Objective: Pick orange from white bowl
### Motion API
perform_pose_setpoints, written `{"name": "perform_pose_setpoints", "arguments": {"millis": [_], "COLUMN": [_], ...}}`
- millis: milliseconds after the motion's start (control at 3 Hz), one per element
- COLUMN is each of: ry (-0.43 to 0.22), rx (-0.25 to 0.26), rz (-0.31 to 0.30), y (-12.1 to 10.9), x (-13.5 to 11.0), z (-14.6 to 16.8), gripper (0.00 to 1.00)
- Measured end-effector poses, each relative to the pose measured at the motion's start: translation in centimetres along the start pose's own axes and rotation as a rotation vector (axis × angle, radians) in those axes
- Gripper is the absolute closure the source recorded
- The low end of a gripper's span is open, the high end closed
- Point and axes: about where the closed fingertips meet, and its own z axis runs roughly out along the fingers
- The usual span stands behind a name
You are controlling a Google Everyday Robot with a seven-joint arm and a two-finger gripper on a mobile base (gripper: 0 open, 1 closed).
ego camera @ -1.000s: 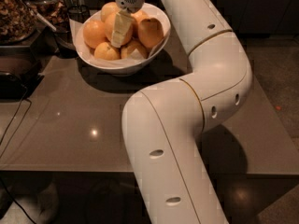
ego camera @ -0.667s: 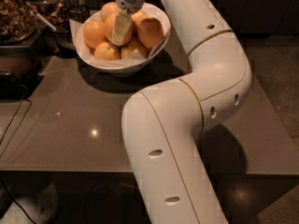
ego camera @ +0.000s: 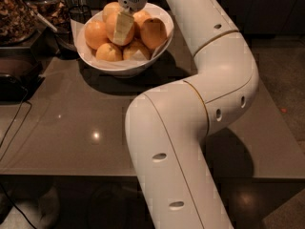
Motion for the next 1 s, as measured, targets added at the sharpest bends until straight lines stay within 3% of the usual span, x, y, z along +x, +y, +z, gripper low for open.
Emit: {"name": "perform_pose_setpoints", "arguments": {"millis": [333,667,1000], "ry": [-0.039,-0.103,-0.165], "rx": [0.041,0.068,0.034], "rz": [-0.022,-0.053,-0.048], "y": [-0.8,-0.6,0.8], "x": [-1.0,-1.8,-0.8], "z": [-0.8,-3.2,-4.7], "gripper": [1.0,1.0,1.0]}}
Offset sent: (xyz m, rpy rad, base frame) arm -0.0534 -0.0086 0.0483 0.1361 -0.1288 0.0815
